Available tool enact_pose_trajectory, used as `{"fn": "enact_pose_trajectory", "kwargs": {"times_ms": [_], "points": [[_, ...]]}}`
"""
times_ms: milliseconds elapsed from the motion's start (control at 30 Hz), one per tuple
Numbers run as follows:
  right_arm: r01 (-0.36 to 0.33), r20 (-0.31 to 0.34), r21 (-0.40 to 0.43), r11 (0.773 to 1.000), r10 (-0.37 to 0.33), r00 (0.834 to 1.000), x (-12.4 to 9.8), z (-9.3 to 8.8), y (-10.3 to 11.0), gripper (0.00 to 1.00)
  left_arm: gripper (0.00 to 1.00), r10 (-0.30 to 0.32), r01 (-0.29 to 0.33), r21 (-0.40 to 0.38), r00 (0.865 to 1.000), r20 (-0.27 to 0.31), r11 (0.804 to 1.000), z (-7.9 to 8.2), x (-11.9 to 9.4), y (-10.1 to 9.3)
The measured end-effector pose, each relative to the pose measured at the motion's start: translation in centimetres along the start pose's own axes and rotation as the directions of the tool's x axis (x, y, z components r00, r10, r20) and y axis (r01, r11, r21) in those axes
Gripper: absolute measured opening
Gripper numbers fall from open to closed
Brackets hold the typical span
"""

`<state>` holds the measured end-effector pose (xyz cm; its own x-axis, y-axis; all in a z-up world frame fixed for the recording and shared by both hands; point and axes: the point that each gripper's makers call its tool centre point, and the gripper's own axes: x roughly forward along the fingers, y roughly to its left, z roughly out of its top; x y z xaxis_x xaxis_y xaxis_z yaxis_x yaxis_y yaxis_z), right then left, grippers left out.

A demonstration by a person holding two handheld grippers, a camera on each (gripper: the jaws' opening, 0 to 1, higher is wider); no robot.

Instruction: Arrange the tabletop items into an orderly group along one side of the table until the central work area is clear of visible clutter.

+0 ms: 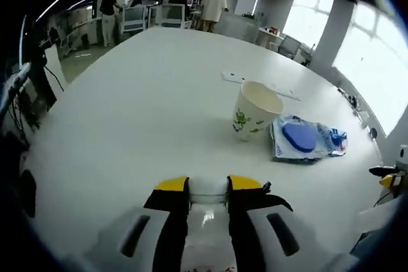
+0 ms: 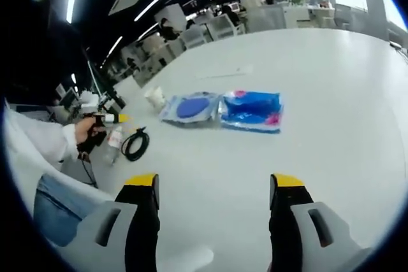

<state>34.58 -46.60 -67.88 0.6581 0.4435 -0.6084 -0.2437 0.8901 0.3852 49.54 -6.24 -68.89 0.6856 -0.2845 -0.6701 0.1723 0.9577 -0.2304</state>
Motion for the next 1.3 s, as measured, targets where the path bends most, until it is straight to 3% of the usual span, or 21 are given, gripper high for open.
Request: {"fn": "enact_pose_trajectory", "kwargs": {"times_ms": [167, 333, 500, 600, 700, 833, 1167, 1300], "points": [[-0.024, 0.016, -0.010, 1.000, 0.024, 1.000, 0.2, 0.2, 0.8, 0.69, 0.21, -0.023, 0.023, 0.014, 0.998, 0.064, 1.000, 0.7, -3.0, -0.6], [-0.036, 0.006, -0.013, 0.999, 0.036, 0.999, 0.1, -0.8, 1.2, 0.68, 0.21, -0.051, 0.049, 0.013, 0.989, 0.142, 0.999, 1.2, -6.1, -1.7], [-0.057, 0.034, -0.005, 0.998, 0.057, 0.998, -0.1, -0.6, 1.9, 0.70, 0.21, -0.042, 0.059, -0.071, 0.975, 0.216, 0.996, 1.7, -8.4, -1.4], [-0.058, 0.026, -0.026, 0.998, 0.059, 0.998, -0.1, -0.5, 1.9, 0.70, 0.21, -0.041, 0.059, -0.072, 0.973, 0.228, 0.996, 1.8, -9.1, -1.3], [-0.064, 0.040, -0.024, 0.998, 0.064, 0.997, -0.2, -0.1, 2.0, 0.70, 0.20, -0.024, 0.030, -0.019, 0.972, 0.236, 0.999, 2.4, -9.2, -1.3], [-0.065, 0.041, -0.035, 0.997, 0.067, 0.997, -0.3, 0.0, 1.9, 0.70, 0.20, -0.022, 0.029, -0.024, 0.965, 0.261, 0.999, 3.8, -9.2, -1.1], [-0.057, 0.055, -0.020, 0.998, 0.058, 0.997, -0.6, -0.1, 1.8, 0.69, 0.21, -0.057, 0.040, 0.065, 0.956, 0.287, 0.997, 9.6, -7.0, -2.5], [-0.044, 0.054, -0.023, 0.999, 0.045, 0.998, -0.6, -0.4, 1.6, 0.68, 0.21, -0.063, 0.012, 0.200, 0.966, 0.250, 0.980, 11.5, -4.7, -3.2]]}}
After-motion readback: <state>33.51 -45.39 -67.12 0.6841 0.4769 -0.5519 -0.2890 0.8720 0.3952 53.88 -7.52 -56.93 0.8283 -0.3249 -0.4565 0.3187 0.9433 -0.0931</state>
